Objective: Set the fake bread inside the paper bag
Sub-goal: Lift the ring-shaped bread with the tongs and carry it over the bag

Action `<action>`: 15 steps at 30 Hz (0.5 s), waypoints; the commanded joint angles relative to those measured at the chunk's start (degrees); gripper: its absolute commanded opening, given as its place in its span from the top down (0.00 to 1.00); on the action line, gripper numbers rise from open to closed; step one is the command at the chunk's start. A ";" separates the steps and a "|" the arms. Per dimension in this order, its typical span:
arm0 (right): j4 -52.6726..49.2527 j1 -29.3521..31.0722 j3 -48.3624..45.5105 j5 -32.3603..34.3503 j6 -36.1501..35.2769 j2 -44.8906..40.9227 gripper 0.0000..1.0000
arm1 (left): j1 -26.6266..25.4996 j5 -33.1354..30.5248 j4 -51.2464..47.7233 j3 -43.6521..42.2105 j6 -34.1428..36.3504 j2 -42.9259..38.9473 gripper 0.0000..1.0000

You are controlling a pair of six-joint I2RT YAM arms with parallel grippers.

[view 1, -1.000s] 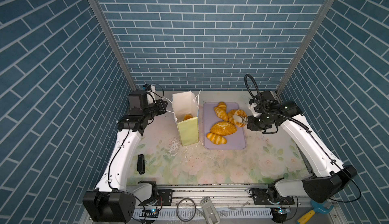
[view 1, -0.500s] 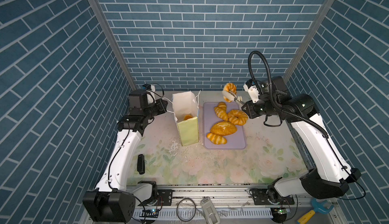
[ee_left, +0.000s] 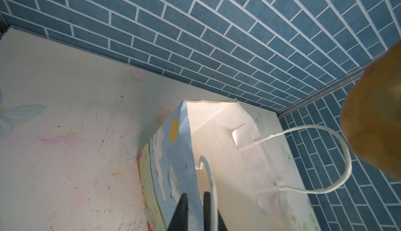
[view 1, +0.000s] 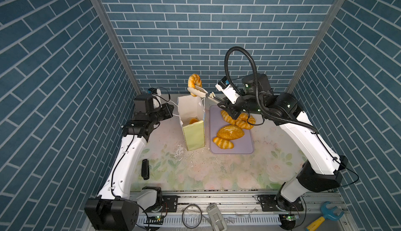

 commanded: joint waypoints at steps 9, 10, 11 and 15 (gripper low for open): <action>-1.06 1.95 0.36 -1.77 -2.33 6.12 0.81 | -0.32 -0.70 -0.21 -0.61 -0.21 -1.61 0.84; -1.55 2.08 0.43 -0.62 -2.29 6.77 0.81 | -0.32 -0.65 -0.22 -0.73 -0.19 -1.56 0.84; -1.88 2.29 0.43 0.72 -2.25 7.38 0.81 | -0.31 -0.58 -0.16 -0.67 -0.19 -1.55 0.84; -5.08 3.11 1.99 5.30 -2.33 10.50 0.77 | -0.32 -0.65 -0.24 -0.93 -0.32 -1.80 0.84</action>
